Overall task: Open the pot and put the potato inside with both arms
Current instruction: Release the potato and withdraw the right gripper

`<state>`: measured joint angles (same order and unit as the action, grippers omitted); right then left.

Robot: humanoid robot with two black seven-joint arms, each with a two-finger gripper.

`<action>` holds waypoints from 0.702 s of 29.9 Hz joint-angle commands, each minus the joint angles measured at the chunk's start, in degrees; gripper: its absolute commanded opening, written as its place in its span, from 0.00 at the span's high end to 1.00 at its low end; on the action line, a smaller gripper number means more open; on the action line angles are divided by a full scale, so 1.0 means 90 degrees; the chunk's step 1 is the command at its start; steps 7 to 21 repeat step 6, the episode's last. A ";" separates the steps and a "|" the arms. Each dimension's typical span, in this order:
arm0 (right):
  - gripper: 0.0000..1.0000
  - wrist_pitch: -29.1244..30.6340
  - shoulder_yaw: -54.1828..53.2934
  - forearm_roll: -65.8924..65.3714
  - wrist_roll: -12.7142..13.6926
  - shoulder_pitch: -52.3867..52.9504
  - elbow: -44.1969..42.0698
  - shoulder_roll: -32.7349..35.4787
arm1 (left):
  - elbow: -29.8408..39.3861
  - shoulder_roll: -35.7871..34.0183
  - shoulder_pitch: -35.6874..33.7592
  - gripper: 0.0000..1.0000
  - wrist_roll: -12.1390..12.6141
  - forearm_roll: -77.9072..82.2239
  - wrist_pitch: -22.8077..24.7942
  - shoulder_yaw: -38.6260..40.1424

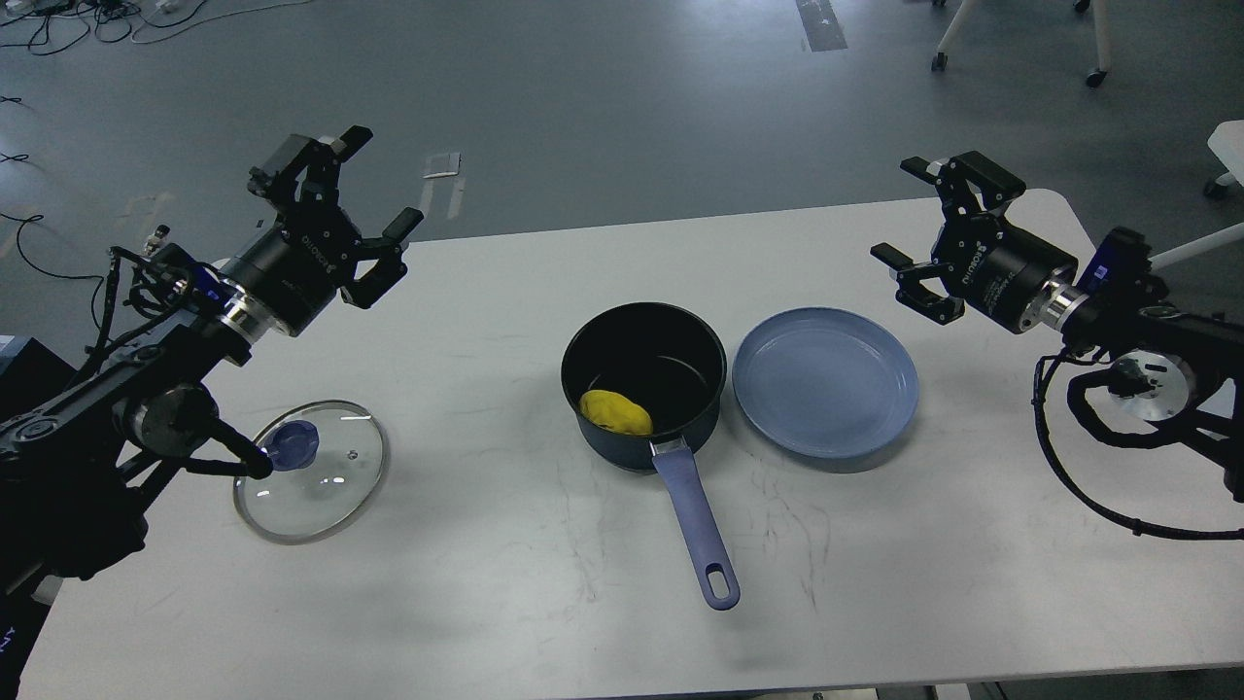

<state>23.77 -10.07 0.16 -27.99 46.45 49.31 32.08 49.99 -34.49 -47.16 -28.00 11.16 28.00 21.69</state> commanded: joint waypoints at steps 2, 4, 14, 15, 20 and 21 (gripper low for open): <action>0.00 -0.0102 -0.0062 0.0031 -0.0001 -0.0024 0.0010 0.0049 | -0.0047 0.0072 0.0044 0.02 0.0000 0.0000 0.0000 0.0021; 0.00 -0.0141 -0.0276 0.0031 -0.0001 -0.0053 0.0010 0.0088 | -0.0047 0.0092 0.0054 0.02 0.0000 0.0000 0.0000 0.0021; 0.00 -0.0142 -0.0384 0.0031 -0.0001 -0.0102 0.0010 0.0088 | -0.0047 0.0092 0.0054 0.02 0.0000 0.0000 0.0000 0.0031; 0.00 -0.0142 -0.0384 0.0031 -0.0001 -0.0102 0.0010 0.0088 | -0.0047 0.0092 0.0054 0.02 0.0000 0.0000 0.0000 0.0031; 0.00 -0.0142 -0.0384 0.0031 -0.0001 -0.0102 0.0010 0.0088 | -0.0047 0.0092 0.0054 0.02 0.0000 0.0000 0.0000 0.0031; 0.00 -0.0142 -0.0384 0.0031 -0.0001 -0.0102 0.0010 0.0088 | -0.0047 0.0092 0.0054 0.02 0.0000 0.0000 0.0000 0.0031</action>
